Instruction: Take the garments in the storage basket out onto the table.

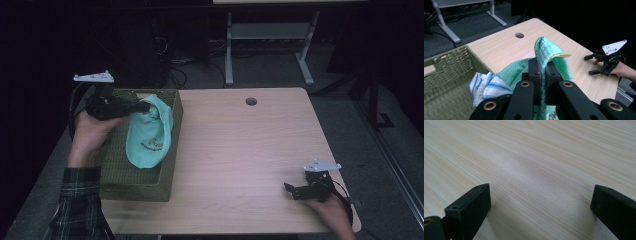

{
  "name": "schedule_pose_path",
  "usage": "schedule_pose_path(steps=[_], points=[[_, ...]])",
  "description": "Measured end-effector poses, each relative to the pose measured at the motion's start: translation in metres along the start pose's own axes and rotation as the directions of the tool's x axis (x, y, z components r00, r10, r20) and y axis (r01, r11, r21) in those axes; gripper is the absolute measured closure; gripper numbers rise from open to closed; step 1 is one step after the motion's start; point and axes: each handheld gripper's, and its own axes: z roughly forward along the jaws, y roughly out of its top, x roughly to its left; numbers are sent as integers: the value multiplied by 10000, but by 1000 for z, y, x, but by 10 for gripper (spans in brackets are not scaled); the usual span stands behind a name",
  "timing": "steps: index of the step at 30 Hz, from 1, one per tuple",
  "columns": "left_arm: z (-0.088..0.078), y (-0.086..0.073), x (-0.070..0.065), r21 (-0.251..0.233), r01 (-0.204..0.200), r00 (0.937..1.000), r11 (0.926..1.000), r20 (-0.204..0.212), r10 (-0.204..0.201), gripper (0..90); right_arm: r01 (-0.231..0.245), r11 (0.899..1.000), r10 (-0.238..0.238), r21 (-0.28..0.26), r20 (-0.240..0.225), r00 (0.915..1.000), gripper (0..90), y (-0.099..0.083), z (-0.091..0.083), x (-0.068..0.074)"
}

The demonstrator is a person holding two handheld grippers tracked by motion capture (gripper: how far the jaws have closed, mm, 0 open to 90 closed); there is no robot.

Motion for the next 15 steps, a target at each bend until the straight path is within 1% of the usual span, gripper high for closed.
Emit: schedule_pose_path(steps=[3, 8, 12, 15], points=[[5, 5, -3, -80, -65, 9998, 9999, 170, 67, 859, -5, 10000, 5, 1, 4, 10000, 24, 0, 0, 0], [13, 15, -11, -43, -280, 9989, 9996, 371, 282, 859, -5, 10000, 5, -5, 4, 10000, 24, 0, 0, 0], [21, 20, -16, -76, -313, 9976, 9995, 613, 318, 859, -18, 10000, 18, -1, 4, 10000, 24, 0, 0, 0], [27, 22, -21, 26, -431, 9963, 9991, 748, 428, 859, 9, 10000, -9, -7, 6, 10000, 24, 0, 0, 0]])
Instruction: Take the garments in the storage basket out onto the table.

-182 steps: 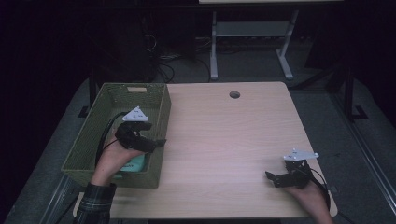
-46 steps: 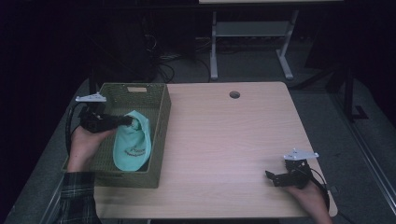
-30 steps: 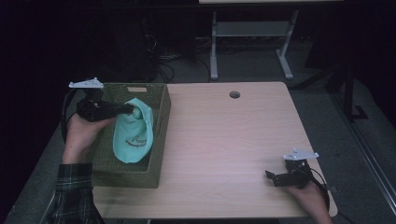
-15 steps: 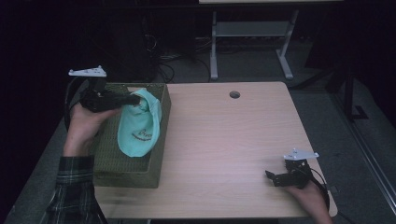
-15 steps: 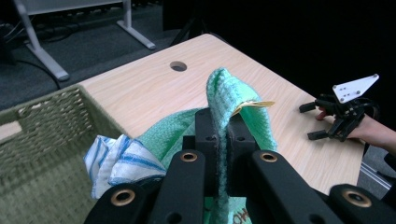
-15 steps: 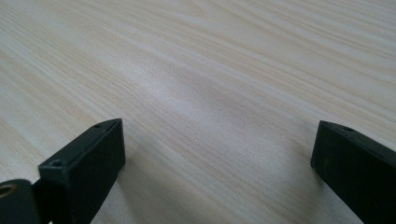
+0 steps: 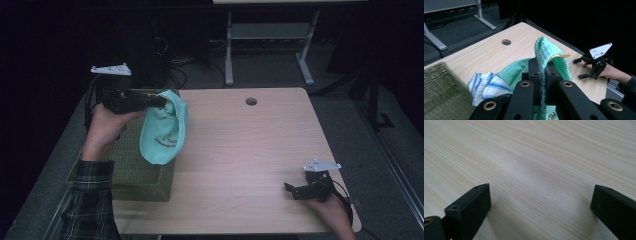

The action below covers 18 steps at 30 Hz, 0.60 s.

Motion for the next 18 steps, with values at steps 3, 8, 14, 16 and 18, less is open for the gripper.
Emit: schedule_pose_path(steps=[3, 8, 14, 16, 18], points=[[6, 3, -4, -26, -56, 9998, 10000, 182, 57, 859, -28, 10000, 28, 6, -1, 10000, 25, 0, 0, 0], [15, 8, -13, 41, -238, 9990, 9997, 383, 236, 858, -28, 10000, 28, 2, 10, 10000, 24, 0, 0, 0], [27, 13, -22, 96, -418, 9972, 9991, 625, 411, 858, -13, 10000, 13, -6, 21, 10000, 24, 0, 0, 0], [32, 14, -26, 113, -470, 9965, 9988, 703, 461, 859, -46, 10000, 46, 13, 60, 10000, 24, 0, 0, 0], [37, 16, -30, 176, -538, 9957, 9984, 769, 523, 859, -77, 10000, 76, 32, 52, 10000, 24, 0, 0, 1]])
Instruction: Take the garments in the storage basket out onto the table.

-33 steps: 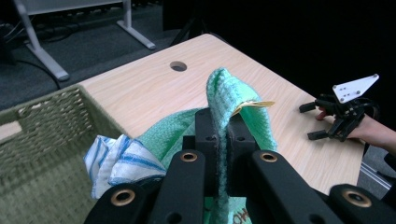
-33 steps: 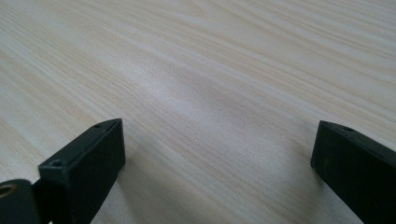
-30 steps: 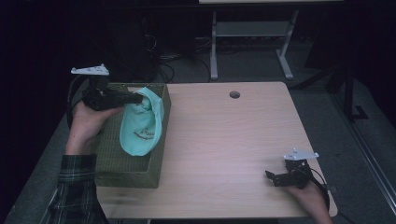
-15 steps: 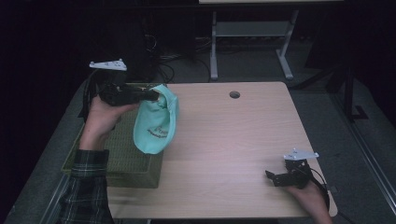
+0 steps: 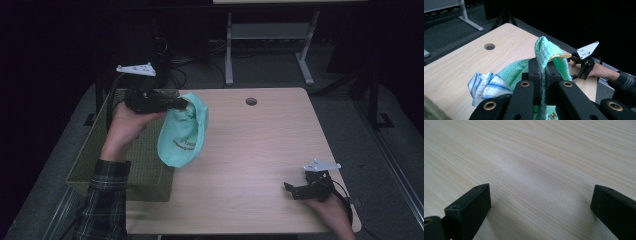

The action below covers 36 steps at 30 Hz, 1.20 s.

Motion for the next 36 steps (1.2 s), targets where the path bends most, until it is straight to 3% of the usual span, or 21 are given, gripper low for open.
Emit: schedule_pose_path(steps=[15, 23, 36], points=[[49, 4, -26, 17, -517, 9944, 9987, 918, 514, 856, 6, 10000, -6, 1, 1, 10000, 24, 0, 0, 0], [66, 1, -39, -51, -854, 9911, 9963, 1018, 855, 855, 2, 10000, -2, 5, 1, 10000, 24, 0, 0, 0], [90, -18, -46, 157, -961, 9901, 9953, 1041, 939, 853, -3, 10000, 3, -4, 46, 10000, 24, 0, 0, 0]])
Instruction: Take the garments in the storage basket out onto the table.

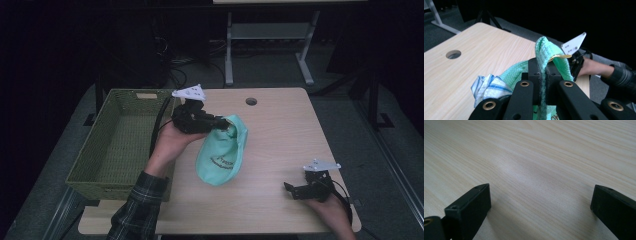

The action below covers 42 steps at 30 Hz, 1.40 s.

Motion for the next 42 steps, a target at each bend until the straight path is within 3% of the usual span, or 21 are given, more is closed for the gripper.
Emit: schedule_pose_path(steps=[8, 19, 24, 33, 37, 42], points=[[25, -16, 2, -104, -14, 9999, 9999, 168, 16, 853, -28, 10000, 28, -6, 23, 10000, 24, 0, 0, 0], [68, -19, -6, 26, -895, 9958, 9960, 207, 894, 838, -31, 10000, 31, -8, 25, 10000, 24, 0, 0, 0], [86, -26, -5, 374, -995, 9943, 9943, 426, 979, 832, -36, 10000, 36, -17, 36, 10000, 24, 0, 0, 0], [110, -56, 8, 1109, -737, 9958, 9911, 624, 671, 832, -86, 10000, 86, 9, 27, 10000, 24, 0, 0, 1], [114, -65, 15, 771, -216, 9944, 9968, 1053, 134, 823, -72, 10000, 72, 10, 25, 10000, 24, 0, 0, 0], [120, -75, 21, 1097, -153, 9948, 9938, 1023, 40, 817, -77, 10000, 77, 11, 25, 10000, 24, 0, 0, 0]])
